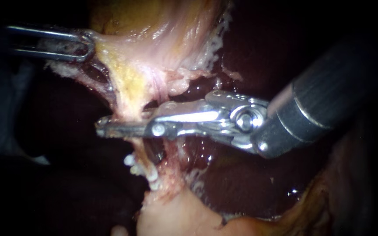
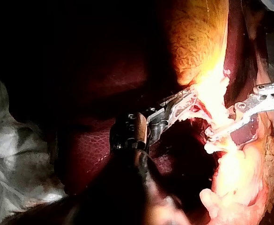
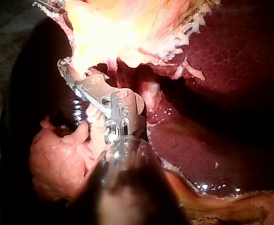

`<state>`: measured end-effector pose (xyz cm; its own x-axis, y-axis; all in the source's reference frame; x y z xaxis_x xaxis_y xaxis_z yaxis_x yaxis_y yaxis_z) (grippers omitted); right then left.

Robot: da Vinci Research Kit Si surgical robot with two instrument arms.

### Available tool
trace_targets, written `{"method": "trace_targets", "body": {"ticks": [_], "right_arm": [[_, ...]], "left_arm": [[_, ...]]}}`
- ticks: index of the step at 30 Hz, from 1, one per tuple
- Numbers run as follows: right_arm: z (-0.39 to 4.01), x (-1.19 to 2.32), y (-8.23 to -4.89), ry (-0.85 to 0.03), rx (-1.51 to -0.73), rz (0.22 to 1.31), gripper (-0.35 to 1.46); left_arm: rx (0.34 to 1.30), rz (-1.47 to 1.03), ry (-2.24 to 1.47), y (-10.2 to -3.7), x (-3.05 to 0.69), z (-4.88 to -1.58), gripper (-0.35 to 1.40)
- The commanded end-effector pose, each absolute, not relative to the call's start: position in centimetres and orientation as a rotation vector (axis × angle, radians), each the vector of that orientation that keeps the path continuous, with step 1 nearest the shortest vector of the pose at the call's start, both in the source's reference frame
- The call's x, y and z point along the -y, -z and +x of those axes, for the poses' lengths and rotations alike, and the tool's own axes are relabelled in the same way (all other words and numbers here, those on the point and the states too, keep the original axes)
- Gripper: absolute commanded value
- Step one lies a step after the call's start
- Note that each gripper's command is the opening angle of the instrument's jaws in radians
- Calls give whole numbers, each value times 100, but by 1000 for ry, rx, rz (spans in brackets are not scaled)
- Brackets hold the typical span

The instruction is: Going back third clip left tube

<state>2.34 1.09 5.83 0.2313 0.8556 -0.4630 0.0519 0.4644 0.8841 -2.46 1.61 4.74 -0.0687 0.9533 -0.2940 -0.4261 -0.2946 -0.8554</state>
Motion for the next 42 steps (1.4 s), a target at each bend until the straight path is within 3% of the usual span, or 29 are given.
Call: {"method": "trace_targets", "body": {"ticks": [1,3,6,8,12,18,24,31,42], "right_arm": [[234,-108,-584,-682,-1222,951,-35],[235,-106,-585,-671,-1222,961,-35],[237,-100,-590,-596,-1253,906,10],[241,-96,-595,-583,-1257,895,28],[249,-88,-606,-576,-1258,879,42],[246,-88,-623,-565,-1253,767,48],[223,-88,-626,-456,-1230,661,49],[178,-85,-615,-296,-1269,568,50],[104,-104,-585,-205,-1240,507,50]], "left_arm": [[708,-1074,-1607,-474,-161,-246,-35],[708,-1074,-1607,-474,-161,-246,-35],[708,-1074,-1607,-474,-160,-246,-35],[708,-1074,-1607,-474,-160,-246,-35],[708,-1074,-1607,-474,-160,-246,-35],[708,-1074,-1607,-474,-160,-246,-35],[708,-1074,-1607,-474,-159,-245,-35],[708,-1074,-1608,-474,-159,-244,-35],[708,-1074,-1608,-474,-159,-244,-35]]}}
